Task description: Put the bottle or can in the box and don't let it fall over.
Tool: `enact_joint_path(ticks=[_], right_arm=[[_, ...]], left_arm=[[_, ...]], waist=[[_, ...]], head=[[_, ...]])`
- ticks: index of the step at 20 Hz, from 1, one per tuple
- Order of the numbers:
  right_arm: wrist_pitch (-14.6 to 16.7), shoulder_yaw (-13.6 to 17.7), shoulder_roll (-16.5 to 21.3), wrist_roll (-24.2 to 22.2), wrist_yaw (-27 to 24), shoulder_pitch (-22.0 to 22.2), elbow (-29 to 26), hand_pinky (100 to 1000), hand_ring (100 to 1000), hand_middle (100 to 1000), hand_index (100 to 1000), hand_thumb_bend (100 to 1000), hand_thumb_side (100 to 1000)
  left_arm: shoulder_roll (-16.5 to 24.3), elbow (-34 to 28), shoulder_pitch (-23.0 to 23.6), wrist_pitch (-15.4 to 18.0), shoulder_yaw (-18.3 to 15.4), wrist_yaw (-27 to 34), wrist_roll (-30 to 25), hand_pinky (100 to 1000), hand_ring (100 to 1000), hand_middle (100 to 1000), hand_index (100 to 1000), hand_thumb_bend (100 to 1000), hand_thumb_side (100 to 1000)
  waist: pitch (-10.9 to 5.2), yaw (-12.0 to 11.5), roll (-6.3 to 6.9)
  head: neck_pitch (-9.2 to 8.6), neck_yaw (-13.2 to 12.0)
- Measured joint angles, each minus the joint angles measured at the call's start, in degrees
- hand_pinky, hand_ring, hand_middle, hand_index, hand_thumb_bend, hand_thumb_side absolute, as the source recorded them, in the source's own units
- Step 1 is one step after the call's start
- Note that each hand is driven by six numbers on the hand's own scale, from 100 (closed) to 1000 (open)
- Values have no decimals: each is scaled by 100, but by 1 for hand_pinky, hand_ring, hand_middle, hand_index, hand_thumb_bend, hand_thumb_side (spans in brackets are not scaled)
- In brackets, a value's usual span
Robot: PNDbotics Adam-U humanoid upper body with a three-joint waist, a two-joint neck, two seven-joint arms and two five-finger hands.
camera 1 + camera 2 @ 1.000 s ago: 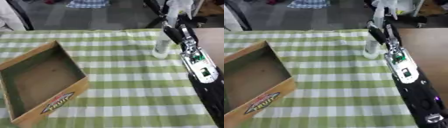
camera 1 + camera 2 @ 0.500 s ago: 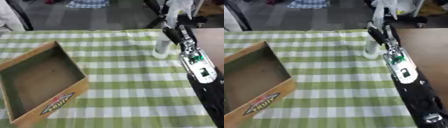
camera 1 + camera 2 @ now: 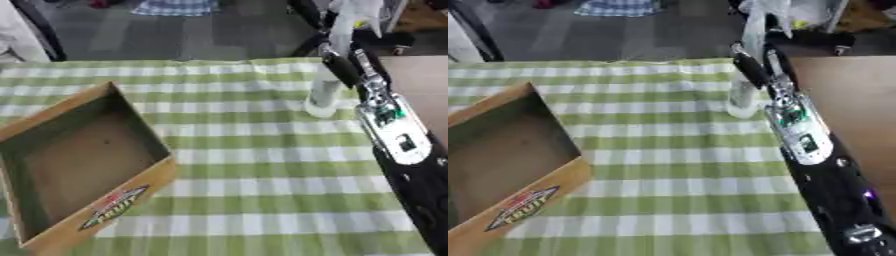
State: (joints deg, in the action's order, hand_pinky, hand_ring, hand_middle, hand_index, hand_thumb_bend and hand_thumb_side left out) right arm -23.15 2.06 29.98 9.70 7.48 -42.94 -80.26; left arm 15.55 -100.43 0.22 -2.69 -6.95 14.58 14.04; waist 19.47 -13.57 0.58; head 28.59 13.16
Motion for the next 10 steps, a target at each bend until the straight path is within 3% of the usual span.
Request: enact_joint_path(ticks=[10], right_arm=[[17, 5, 1, -34, 85, -88, 127, 978, 972, 993, 959, 100, 708]], left_arm=[[0, -11, -9, -18, 0, 0, -18, 1000, 596, 696, 704, 199, 748]], waist=[[19, -12, -1]], head=[[-13, 10]])
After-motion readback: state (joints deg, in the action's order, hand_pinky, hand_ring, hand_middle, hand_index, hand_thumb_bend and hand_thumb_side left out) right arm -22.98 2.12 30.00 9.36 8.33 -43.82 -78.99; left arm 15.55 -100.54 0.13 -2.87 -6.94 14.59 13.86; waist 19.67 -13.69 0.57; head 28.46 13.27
